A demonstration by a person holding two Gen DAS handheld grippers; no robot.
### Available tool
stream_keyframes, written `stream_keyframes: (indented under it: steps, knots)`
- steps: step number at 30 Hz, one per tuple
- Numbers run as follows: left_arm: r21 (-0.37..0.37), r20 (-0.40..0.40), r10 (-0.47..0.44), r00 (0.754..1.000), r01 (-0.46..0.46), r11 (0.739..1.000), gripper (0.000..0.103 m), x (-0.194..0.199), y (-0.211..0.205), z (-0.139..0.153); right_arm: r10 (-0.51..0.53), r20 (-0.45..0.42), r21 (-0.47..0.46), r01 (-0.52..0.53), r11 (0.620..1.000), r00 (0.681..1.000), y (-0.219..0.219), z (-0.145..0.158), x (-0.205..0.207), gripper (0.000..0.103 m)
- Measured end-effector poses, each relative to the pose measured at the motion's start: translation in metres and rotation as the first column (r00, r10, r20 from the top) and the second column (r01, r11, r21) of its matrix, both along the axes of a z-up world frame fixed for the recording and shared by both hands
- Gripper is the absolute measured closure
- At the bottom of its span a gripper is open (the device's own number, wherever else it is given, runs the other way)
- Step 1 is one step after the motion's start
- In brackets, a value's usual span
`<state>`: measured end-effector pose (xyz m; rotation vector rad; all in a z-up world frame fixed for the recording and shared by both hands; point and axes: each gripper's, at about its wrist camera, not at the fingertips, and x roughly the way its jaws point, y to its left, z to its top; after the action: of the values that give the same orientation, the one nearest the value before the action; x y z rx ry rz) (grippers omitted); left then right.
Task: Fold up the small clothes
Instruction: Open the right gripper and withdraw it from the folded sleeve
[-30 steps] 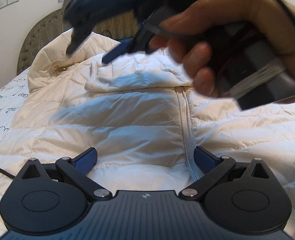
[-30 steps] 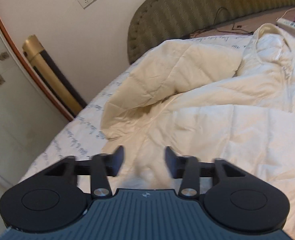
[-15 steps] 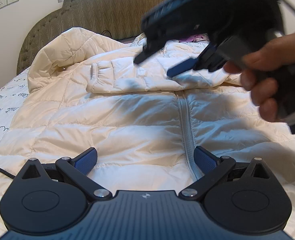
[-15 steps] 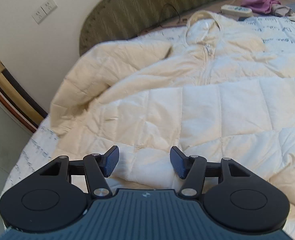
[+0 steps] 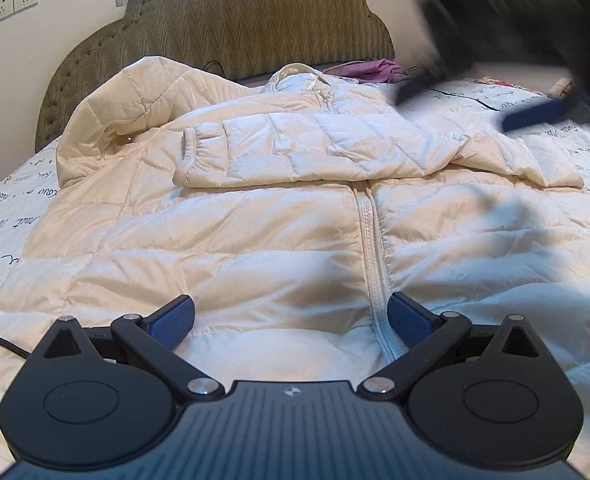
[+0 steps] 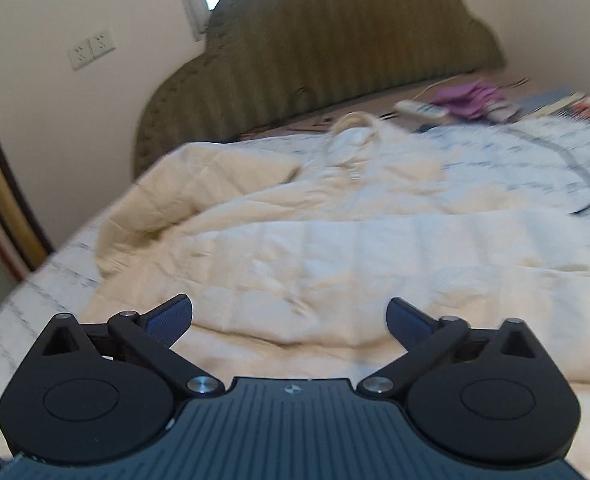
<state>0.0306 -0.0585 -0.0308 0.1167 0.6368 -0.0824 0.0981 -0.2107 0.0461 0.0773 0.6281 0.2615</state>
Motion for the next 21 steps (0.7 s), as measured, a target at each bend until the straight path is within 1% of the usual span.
stream_keyframes:
  steps: [2,3,6,8,11,13,15,17,19,21]
  knots:
    - [0.002,-0.001,0.0,1.0,0.0,1.0,0.0,0.002,0.001,0.0,-0.063,-0.022,-0.073,0.061,0.995,0.998,-0.006,-0.011,-0.011,0.0]
    - [0.003,-0.001,0.001,1.0,-0.001,1.0,0.0,0.002,0.001,0.0,-0.092,-0.042,-0.086,0.088,0.992,0.995,-0.01,-0.018,-0.015,0.0]
    - [0.002,-0.004,0.002,1.0,-0.002,1.0,0.0,0.002,0.001,0.001,-0.135,-0.097,-0.037,0.132,0.991,0.986,-0.027,-0.035,-0.022,0.0]
    - [0.003,-0.006,0.002,1.0,-0.002,1.0,0.0,0.003,0.001,0.001,-0.143,-0.112,0.005,0.144,0.99,0.983,-0.035,-0.047,-0.024,0.0]
    - [0.004,-0.015,0.005,1.0,-0.005,1.0,0.0,0.004,0.002,0.003,-0.128,-0.085,0.024,0.131,0.991,0.988,-0.034,-0.057,-0.026,0.0]
    - [0.003,-0.047,0.012,0.999,-0.012,1.0,0.0,0.005,0.005,0.007,-0.1,-0.052,0.02,0.102,0.995,0.994,-0.03,-0.062,-0.027,0.0]
    - [-0.008,-0.087,0.0,0.996,-0.001,1.0,0.0,0.007,0.013,0.018,-0.075,-0.014,-0.001,0.075,0.997,0.997,-0.025,-0.066,-0.029,0.0]
    - [-0.016,-0.101,-0.011,0.995,0.01,1.0,0.0,0.013,0.025,0.034,-0.063,0.01,-0.025,0.064,0.998,0.998,-0.021,-0.071,-0.032,0.0]
    - [0.019,-0.069,0.002,0.998,-0.001,1.0,0.0,0.026,0.04,0.059,-0.048,0.019,-0.02,0.048,0.999,0.999,-0.02,-0.072,-0.033,0.0]
    - [0.057,-0.025,0.021,0.999,-0.019,0.998,0.0,0.05,0.055,0.086,-0.04,0.021,0.016,0.04,0.999,0.999,-0.026,-0.072,-0.034,0.0]
